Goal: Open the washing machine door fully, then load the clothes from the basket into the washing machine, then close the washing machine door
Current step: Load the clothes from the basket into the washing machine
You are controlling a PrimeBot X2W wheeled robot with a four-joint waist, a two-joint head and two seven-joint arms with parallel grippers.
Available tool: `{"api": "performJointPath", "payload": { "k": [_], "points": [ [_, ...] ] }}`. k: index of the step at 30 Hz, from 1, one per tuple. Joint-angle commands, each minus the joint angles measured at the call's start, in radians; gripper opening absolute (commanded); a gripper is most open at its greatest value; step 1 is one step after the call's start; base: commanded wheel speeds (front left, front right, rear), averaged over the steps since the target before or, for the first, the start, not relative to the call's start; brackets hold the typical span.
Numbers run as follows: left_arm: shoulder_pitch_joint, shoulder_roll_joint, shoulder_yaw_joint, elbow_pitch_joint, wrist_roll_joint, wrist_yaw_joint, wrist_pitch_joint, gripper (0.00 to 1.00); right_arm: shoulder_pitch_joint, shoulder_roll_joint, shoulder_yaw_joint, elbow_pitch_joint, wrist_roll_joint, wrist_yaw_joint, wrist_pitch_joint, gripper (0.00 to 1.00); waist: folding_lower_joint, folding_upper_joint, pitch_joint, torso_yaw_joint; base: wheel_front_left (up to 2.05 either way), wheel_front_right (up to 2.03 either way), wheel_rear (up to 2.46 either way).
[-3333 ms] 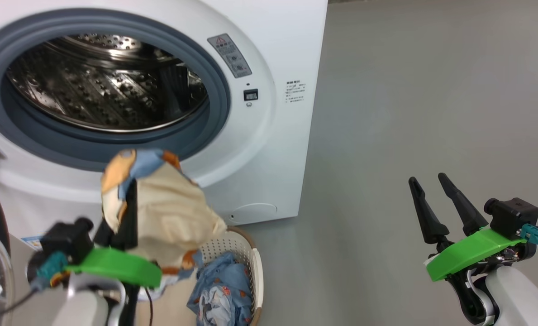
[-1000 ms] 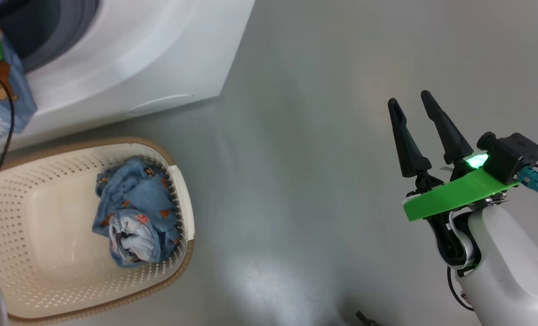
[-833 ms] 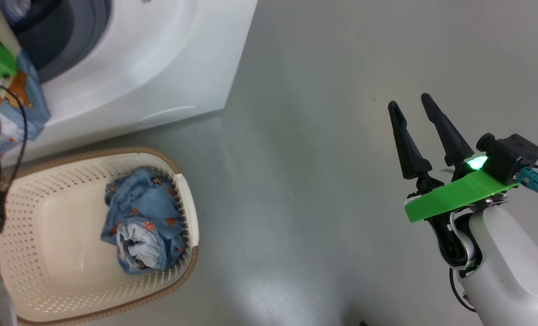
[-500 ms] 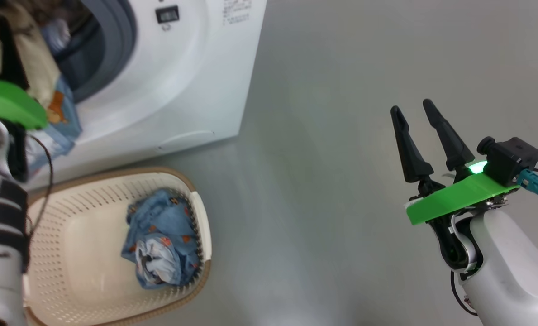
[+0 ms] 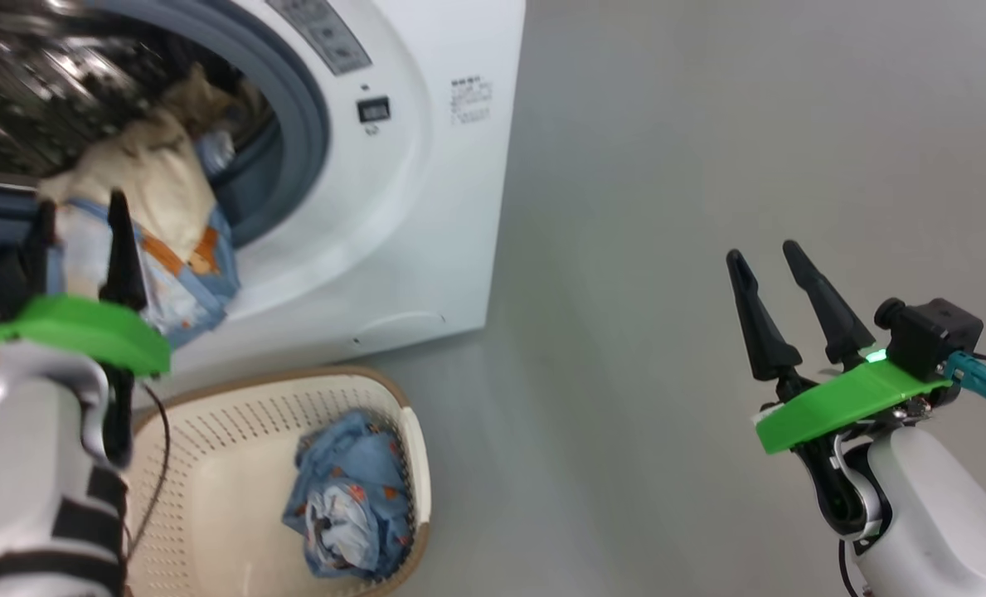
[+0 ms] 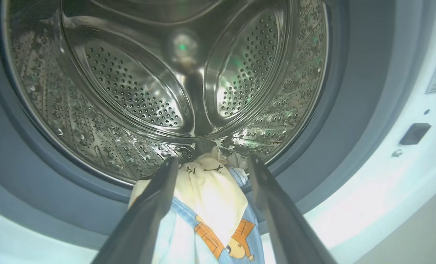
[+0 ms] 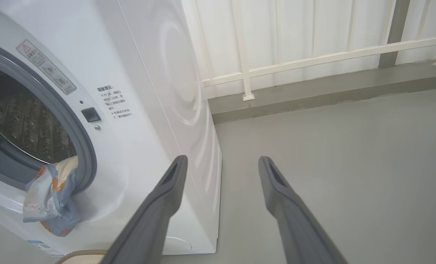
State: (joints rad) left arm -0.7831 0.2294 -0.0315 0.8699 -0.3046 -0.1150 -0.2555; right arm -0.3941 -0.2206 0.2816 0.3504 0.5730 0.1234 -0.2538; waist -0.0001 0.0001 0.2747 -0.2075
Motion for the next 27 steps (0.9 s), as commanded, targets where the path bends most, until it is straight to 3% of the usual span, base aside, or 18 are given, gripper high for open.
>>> {"api": "performJointPath", "payload": {
  "k": [1,27],
  "points": [
    [0.028,0.034,0.028,-0.041,0.012,-0.002,-0.006,1.00,0.020,-0.014,0.009,-0.017,0.013,0.007,-0.008,1.00,0.0001,-0.0001,-0.061,0.033,0.00,0.00,0.00],
    [0.517,-0.082,0.121,-0.439,0.041,0.003,-0.006,1.00,0.104,-0.049,-0.019,-0.004,0.019,0.007,-0.008,1.00,0.0001,-0.0001,-0.229,0.114,0.00,0.00,0.00]
  ]
}}
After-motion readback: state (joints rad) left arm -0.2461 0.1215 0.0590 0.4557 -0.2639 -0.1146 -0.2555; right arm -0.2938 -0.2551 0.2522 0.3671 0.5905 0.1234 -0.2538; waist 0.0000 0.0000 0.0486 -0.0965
